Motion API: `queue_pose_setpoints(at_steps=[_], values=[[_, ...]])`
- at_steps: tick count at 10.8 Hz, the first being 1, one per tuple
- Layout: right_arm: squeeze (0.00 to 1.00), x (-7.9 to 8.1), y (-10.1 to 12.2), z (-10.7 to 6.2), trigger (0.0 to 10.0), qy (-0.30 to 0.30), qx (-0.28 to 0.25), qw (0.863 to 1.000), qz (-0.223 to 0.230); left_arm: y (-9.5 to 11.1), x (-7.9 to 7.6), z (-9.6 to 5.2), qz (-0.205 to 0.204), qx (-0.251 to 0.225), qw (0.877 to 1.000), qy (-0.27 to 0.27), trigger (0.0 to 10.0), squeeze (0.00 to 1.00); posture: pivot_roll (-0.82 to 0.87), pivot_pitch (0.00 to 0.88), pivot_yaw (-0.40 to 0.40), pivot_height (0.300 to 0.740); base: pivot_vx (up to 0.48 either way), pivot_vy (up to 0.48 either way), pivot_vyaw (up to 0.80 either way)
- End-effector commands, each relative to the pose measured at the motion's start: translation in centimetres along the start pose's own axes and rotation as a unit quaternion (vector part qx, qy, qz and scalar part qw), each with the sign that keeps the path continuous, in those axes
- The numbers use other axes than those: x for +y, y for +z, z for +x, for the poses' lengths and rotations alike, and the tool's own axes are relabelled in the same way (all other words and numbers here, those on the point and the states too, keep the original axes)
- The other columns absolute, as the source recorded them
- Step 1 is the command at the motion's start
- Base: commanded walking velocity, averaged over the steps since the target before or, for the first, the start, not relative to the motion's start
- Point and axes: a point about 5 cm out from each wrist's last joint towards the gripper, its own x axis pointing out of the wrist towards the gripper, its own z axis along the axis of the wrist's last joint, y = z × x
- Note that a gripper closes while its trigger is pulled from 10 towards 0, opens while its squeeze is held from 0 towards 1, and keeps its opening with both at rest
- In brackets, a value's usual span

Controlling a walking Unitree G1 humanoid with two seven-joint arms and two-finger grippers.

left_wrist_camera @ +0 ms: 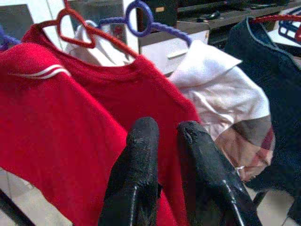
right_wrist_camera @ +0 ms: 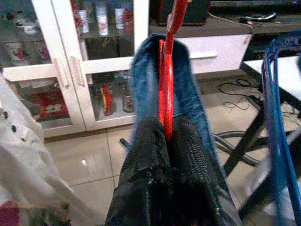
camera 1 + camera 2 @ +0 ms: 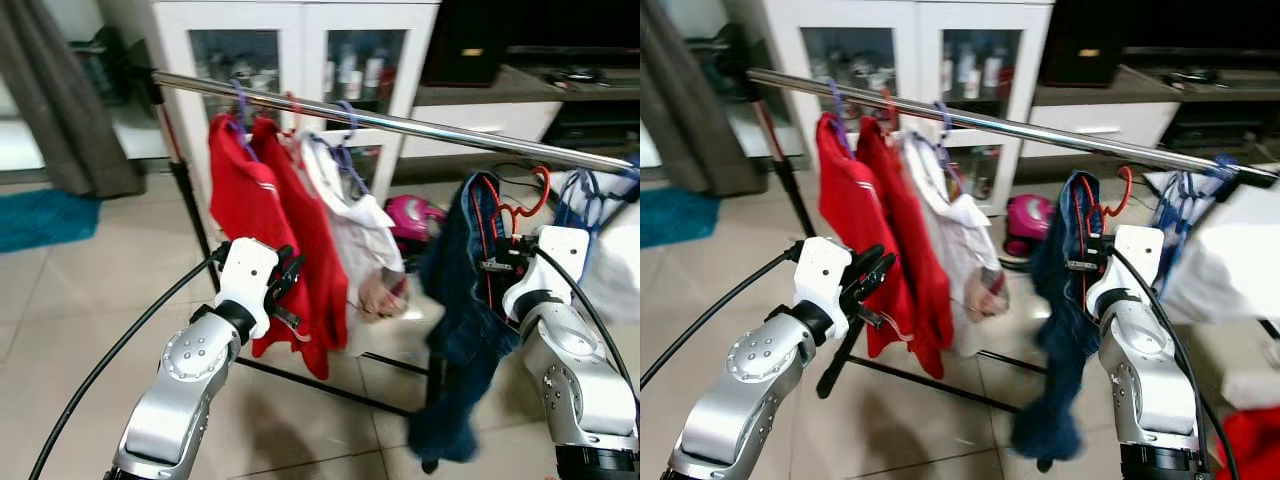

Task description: Hang hanger

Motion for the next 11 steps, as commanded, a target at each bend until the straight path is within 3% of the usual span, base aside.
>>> queue_pose_setpoints(at_steps=[1, 4, 6, 10, 11], values=[[0.0, 0.31, 1.09, 0.0, 10.0, 0.006, -0.02, 1.0, -0.003, 0.4, -0.2, -0.15, 0.001, -0.005, 1.0, -0.006, 10.0, 0.0, 0.04, 0.008, -0.046, 0.74, 0.247, 0.0, 0.0], [0.0, 0.62, 0.71, -0.07, 10.0, 0.01, -0.012, 1.0, 0.006, 0.42, -0.19, -0.31, -0.001, -0.005, 1.0, -0.007, 10.0, 0.0, 0.04, 0.004, -0.048, 0.74, 0.251, 0.0, 0.0], [0.0, 0.61, 0.4, -0.18, 10.0, 0.008, -0.003, 1.0, 0.003, 0.43, -0.21, -0.32, -0.002, -0.006, 1.0, -0.011, 10.0, 0.0, 0.04, 0.0, -0.041, 0.74, 0.272, 0.0, -0.73], [0.0, 0.98, 0.36, -0.38, 10.0, 0.024, -0.005, 1.0, 0.006, 0.6, -0.12, -0.22, -0.003, -0.009, 1.0, -0.014, 10.0, 0.0, 0.04, 0.0, -0.038, 0.74, 0.313, 0.0, 0.0], [0.0, 1.23, 0.28, -0.35, 10.0, 0.033, 0.002, 0.999, -0.018, 0.62, -0.13, -0.25, -0.003, -0.009, 1.0, -0.014, 10.0, 0.0, 0.04, 0.002, -0.039, 0.74, 0.315, 0.0, 0.0]])
